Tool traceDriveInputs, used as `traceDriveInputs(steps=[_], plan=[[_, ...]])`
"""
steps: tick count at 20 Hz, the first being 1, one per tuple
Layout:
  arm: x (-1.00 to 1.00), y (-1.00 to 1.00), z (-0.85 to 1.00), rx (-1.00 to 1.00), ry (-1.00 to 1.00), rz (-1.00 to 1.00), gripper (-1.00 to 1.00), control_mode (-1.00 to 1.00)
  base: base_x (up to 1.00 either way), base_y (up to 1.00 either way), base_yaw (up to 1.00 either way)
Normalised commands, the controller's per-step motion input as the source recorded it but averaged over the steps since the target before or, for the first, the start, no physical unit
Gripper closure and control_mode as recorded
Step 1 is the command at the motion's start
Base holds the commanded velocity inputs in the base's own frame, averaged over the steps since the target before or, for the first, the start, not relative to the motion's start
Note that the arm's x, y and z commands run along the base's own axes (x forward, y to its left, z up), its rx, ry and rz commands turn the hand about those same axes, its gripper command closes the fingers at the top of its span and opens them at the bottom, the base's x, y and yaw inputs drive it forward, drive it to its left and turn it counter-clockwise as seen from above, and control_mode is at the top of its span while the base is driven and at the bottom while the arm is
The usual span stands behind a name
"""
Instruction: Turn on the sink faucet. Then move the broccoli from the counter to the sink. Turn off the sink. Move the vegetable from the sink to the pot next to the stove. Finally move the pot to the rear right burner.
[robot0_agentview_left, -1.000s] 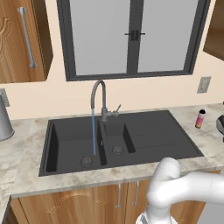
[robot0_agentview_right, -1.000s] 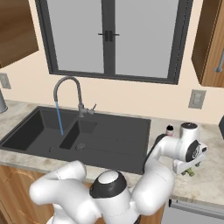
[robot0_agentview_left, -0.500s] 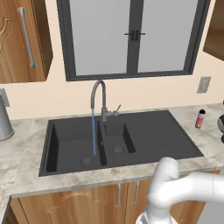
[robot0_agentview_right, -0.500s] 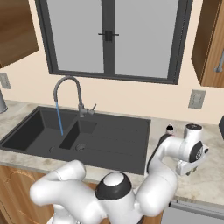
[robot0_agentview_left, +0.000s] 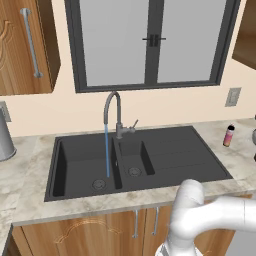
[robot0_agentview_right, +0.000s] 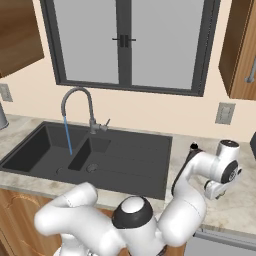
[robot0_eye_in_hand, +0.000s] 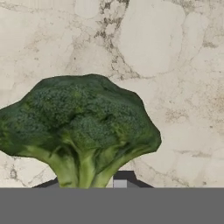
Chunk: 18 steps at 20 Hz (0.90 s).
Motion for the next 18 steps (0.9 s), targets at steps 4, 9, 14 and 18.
traceDriveInputs(steps=[4,9,14,18], plan=[[-0.3,0.46,0.27,0.0,0.0,0.0,1.0,-1.0,0.0,0.0,0.0],[-0.25,0.69,0.25,0.0,0.0,0.0,1.0,-1.0,0.0,0.0,0.0],[-0.16,0.86,0.13,0.0,0.0,0.0,1.0,-1.0,0.0,0.0,0.0],[-0.18,0.86,0.21,0.0,0.0,0.0,1.0,-1.0,0.0,0.0,0.0]])
